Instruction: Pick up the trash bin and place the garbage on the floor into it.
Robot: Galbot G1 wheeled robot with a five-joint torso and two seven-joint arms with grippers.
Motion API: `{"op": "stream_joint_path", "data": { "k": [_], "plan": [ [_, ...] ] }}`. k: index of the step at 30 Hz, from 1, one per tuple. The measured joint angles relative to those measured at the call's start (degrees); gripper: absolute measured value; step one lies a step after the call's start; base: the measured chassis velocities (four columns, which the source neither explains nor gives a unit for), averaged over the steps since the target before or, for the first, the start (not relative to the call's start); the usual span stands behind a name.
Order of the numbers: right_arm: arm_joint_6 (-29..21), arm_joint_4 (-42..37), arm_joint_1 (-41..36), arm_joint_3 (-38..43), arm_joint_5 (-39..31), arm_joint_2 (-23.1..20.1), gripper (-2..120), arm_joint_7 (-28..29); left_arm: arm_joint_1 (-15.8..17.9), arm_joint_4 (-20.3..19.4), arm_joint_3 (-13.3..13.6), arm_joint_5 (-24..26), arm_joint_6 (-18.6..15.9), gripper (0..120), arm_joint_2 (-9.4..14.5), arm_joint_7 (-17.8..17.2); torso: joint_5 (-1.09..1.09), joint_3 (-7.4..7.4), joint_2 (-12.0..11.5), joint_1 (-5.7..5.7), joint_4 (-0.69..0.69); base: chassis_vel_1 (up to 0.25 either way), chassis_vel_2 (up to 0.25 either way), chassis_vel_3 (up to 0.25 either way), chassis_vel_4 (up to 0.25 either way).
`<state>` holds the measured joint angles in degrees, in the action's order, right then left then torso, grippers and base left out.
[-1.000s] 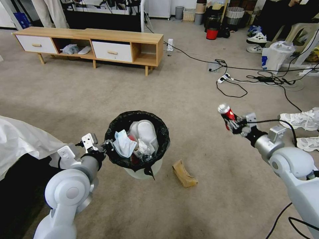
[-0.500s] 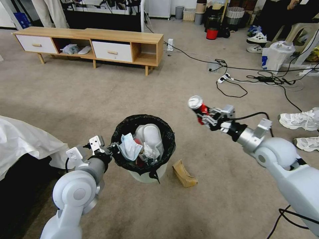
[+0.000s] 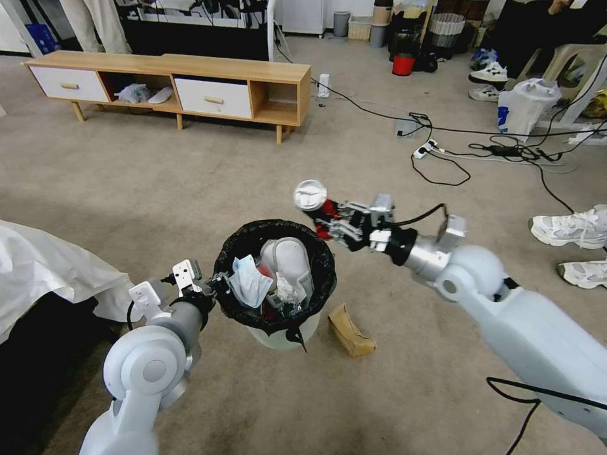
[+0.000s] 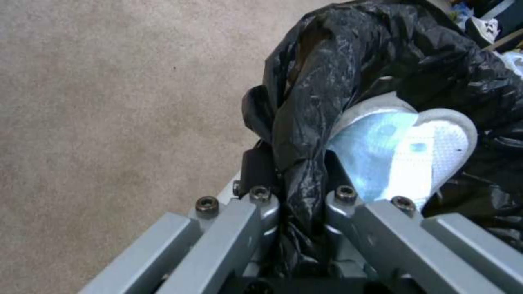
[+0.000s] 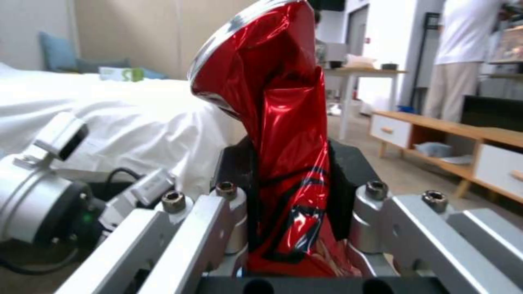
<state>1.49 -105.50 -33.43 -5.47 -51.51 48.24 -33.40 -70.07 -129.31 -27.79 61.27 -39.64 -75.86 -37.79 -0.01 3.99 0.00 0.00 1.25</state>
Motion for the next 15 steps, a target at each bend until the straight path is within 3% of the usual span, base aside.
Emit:
{"op": "stream_joint_path", "data": {
  "k": [15],
  "plan": [
    [0.12, 3.88, 6.49, -9.52, 0.03, 4.49, 22, -1.47, 0.17, 0.49, -0.24, -0.14, 0.13, 4, -0.01, 0.12, 0.01, 0.00, 0.00, 0.00, 0.00, 0.000, 0.000, 0.000, 0.000]
  ]
}}
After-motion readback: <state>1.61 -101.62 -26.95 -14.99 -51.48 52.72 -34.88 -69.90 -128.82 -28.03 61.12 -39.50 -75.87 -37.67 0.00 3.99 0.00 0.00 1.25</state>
